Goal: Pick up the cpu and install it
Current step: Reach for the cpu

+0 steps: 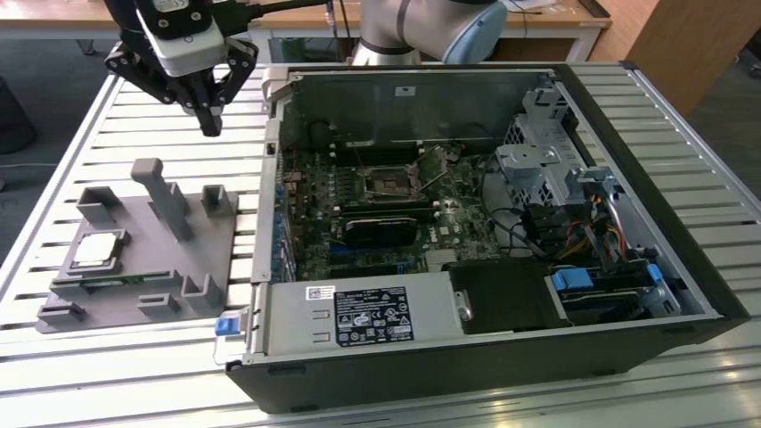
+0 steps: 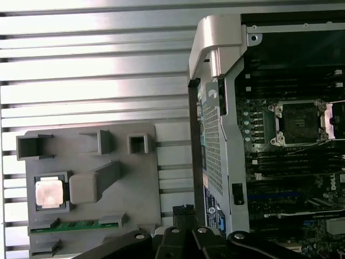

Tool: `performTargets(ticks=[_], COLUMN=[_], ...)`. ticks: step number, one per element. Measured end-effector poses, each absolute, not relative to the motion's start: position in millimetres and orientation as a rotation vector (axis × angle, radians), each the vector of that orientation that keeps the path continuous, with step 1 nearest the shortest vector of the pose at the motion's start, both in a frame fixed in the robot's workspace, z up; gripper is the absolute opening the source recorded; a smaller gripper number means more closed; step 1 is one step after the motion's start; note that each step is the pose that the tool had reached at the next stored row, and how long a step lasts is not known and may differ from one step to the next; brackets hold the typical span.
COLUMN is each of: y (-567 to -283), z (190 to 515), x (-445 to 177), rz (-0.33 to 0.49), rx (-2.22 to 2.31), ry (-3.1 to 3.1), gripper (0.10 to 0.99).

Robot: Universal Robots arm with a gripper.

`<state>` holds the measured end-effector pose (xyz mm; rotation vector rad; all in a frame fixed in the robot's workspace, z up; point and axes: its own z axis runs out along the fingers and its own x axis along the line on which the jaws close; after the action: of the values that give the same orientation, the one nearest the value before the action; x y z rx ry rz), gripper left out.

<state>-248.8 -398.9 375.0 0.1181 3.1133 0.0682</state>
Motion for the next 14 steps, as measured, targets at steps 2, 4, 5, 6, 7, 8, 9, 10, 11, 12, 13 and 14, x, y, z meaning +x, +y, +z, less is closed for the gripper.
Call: performTargets(ticks=[2, 4, 5, 6, 7, 8, 9, 10, 11, 12, 13, 14], y=[-398.9, -398.9, -398.9, -398.9, -398.9, -398.9, -398.9, -398.9, -398.9, -398.9, -398.9, -398.9], z=[374.9, 374.7, 374.6, 374.5, 374.4, 374.3, 374.2, 374.2, 374.1, 374.0, 373.9, 373.8], x=[-250.2, -251.7, -252.4, -253.2, -254.0, -254.7, -255.5, -256.2, -257.0, -257.8, -258.5, -259.3], rz=[0.068, 0.068, 0.068, 0.068, 0.068, 0.068, 0.068, 0.068, 0.068, 0.068, 0.068, 0.068], rx=[0.118, 0.118, 0.118, 0.118, 0.118, 0.118, 0.118, 0.118, 0.118, 0.118, 0.118, 0.118], ry=[3.113, 3.113, 3.113, 3.113, 3.113, 3.113, 3.113, 3.113, 3.113, 3.113, 3.113, 3.113], gripper=[0.106, 0.106, 0.106, 0.106, 0.106, 0.106, 0.106, 0.106, 0.106, 0.106, 0.106, 0.106])
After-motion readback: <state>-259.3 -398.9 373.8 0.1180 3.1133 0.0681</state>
